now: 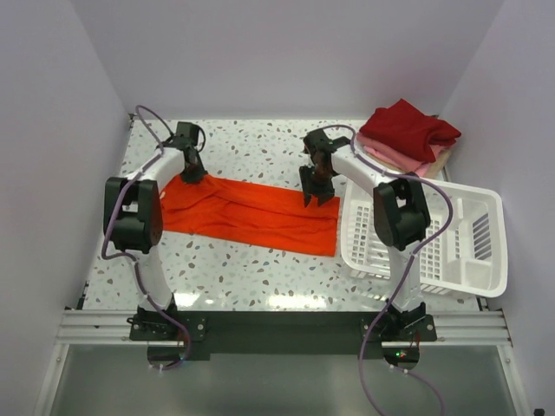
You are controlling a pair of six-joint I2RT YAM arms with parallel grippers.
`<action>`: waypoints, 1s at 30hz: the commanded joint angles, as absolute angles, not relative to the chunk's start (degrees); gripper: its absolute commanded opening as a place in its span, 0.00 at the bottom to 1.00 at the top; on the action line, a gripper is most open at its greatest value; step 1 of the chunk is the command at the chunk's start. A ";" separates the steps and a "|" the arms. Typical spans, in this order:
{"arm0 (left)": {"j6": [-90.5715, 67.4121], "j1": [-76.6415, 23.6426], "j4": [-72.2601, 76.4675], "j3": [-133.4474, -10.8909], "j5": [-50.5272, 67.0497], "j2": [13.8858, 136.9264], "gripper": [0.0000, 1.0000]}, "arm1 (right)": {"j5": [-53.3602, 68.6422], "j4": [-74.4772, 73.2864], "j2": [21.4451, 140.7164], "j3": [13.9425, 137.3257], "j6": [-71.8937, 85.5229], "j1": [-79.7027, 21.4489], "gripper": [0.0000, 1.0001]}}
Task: Fold and stack the t-shirts
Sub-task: Fold the tshirt
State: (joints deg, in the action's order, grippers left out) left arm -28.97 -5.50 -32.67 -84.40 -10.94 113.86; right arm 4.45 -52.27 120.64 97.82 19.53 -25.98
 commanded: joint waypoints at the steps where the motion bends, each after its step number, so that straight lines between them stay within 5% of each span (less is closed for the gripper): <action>1: -29.53 -6.15 -31.20 -81.49 -11.43 106.98 0.00 | 4.22 -51.68 117.07 97.65 20.30 -26.63 0.48; 24: -31.99 -8.79 -32.60 -62.67 -7.47 90.01 0.00 | 2.46 -53.61 118.83 101.34 21.27 -27.77 0.49; 30: -31.73 -9.05 -34.19 -59.77 -6.94 86.58 0.12 | 2.20 -53.96 119.35 102.22 21.80 -28.30 0.49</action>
